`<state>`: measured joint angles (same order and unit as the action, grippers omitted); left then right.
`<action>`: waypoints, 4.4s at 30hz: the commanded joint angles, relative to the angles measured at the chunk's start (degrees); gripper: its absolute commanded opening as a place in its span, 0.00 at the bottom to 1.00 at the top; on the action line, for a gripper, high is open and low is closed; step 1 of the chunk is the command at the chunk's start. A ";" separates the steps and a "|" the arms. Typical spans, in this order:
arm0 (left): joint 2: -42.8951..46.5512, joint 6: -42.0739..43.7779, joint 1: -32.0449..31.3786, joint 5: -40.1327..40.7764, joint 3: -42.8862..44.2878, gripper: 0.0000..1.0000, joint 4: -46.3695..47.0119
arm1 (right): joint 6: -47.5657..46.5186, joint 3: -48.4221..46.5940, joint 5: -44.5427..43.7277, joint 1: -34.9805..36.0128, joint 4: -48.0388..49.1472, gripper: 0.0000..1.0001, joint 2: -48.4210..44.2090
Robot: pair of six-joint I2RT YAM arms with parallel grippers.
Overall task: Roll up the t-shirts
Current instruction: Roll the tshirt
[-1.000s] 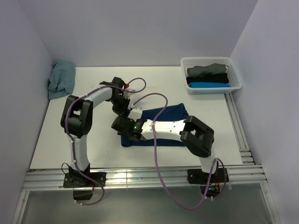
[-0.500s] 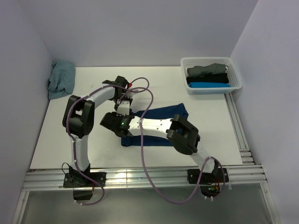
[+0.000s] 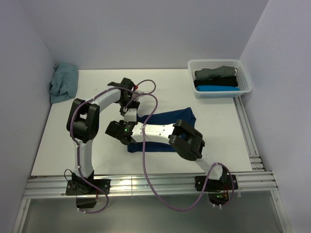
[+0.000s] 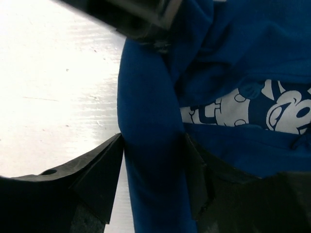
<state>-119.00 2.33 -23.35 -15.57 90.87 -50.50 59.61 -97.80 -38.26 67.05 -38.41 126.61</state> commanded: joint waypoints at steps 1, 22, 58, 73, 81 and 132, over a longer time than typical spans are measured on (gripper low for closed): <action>-0.18 -0.74 -0.38 -1.12 3.52 0.41 0.41 | 1.91 0.86 -0.15 0.89 -1.93 0.57 0.39; 3.69 9.18 13.15 -29.32 -0.33 0.67 -2.23 | 7.43 43.74 30.08 -8.24 62.88 0.17 -18.68; 4.39 1.19 6.92 -7.46 -6.06 0.10 5.85 | 5.07 14.13 6.37 -0.43 8.19 0.63 -13.49; 2.99 0.57 3.75 -4.47 -2.80 0.10 3.22 | -3.10 2.89 0.91 0.45 8.53 0.57 -6.20; 3.07 -0.30 3.67 -2.53 -2.63 0.10 2.51 | -3.10 -6.70 -0.32 0.28 1.08 0.57 1.18; -0.27 -1.27 3.58 -1.57 2.21 0.19 0.14 | 3.67 -9.00 1.34 4.94 -12.92 0.42 6.73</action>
<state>-119.13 1.63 -19.77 -18.11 90.45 -52.14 60.84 -108.25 -40.40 71.05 -50.11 133.67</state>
